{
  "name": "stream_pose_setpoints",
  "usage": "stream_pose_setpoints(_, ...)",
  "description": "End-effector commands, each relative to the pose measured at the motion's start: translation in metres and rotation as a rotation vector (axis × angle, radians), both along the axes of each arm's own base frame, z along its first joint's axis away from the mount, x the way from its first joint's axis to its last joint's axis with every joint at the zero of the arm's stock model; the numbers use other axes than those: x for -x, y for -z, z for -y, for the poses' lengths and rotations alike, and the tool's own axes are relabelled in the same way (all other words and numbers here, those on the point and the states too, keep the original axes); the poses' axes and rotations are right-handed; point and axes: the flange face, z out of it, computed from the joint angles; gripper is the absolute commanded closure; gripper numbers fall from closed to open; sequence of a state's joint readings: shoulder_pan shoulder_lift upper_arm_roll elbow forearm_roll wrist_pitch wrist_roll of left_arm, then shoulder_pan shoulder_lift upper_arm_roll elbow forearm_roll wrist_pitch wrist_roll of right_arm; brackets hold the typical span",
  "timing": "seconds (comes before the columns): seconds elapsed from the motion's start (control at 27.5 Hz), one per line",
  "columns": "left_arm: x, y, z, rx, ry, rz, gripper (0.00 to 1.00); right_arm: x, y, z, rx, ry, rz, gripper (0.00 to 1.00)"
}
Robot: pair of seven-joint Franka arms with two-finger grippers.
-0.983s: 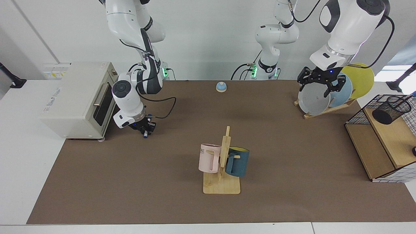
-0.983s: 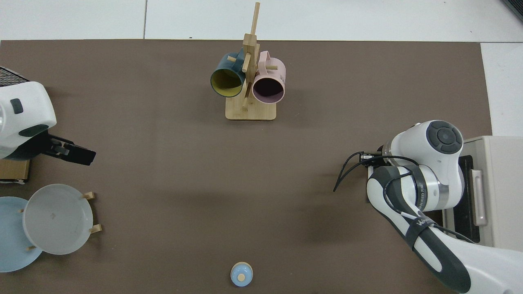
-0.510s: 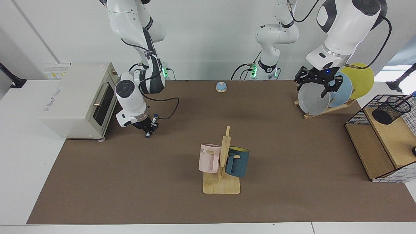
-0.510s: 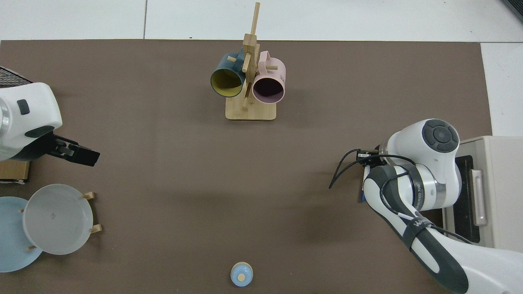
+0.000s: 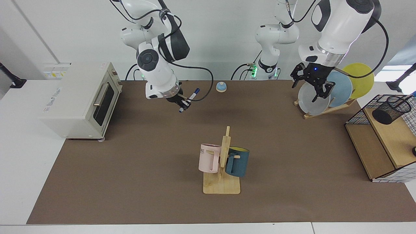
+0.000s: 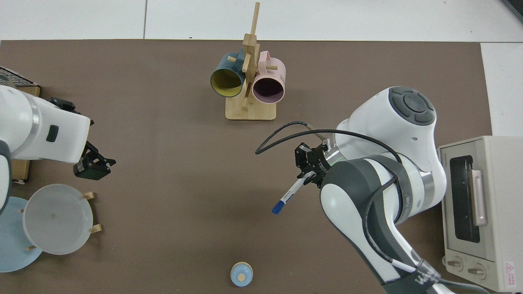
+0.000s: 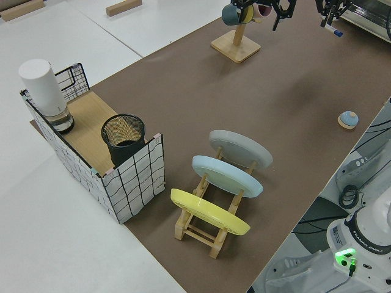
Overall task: Put markers into pen holder
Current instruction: 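Carry the marker to the middle while the left gripper reaches toward it, then close the left gripper on the marker beside the right gripper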
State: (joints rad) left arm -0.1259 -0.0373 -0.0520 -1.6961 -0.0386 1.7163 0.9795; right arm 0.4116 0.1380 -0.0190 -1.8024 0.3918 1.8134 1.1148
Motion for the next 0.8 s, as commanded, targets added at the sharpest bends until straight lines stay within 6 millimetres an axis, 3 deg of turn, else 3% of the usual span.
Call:
stream_pose_setpoints(0.0, 0.005, 0.001, 0.02, 0.031, 0.185, 0.022, 0.0, -0.013, -0.01, -0.022, -0.052, 0.155, -0.078, 1.0)
stream_pose_setpoints(0.18, 0.01, 0.008, 0.028, 0.05, 0.319, 0.014, 0.0, -0.028, -0.029, -0.045, -0.117, 0.326, -0.143, 1.0)
stream_pose_setpoints(0.29, 0.026, 0.016, 0.036, 0.092, 0.32, -0.016, 0.0, -0.031, -0.034, -0.056, -0.145, 0.407, -0.182, 1.0)
stream_pose_setpoints(0.4, 0.043, 0.018, 0.051, 0.114, 0.286, -0.035, 0.0, -0.03, -0.038, -0.066, -0.184, 0.447, -0.196, 1.0)
stream_pose_setpoints(0.58, 0.054, 0.016, 0.086, 0.097, 0.26, -0.036, 0.0, -0.024, -0.041, -0.089, -0.196, 0.492, -0.181, 1.0)
stream_pose_setpoints(0.76, 0.064, 0.014, 0.108, 0.092, 0.2, -0.043, 0.0, -0.028, -0.042, -0.1, -0.202, 0.551, -0.179, 1.0)
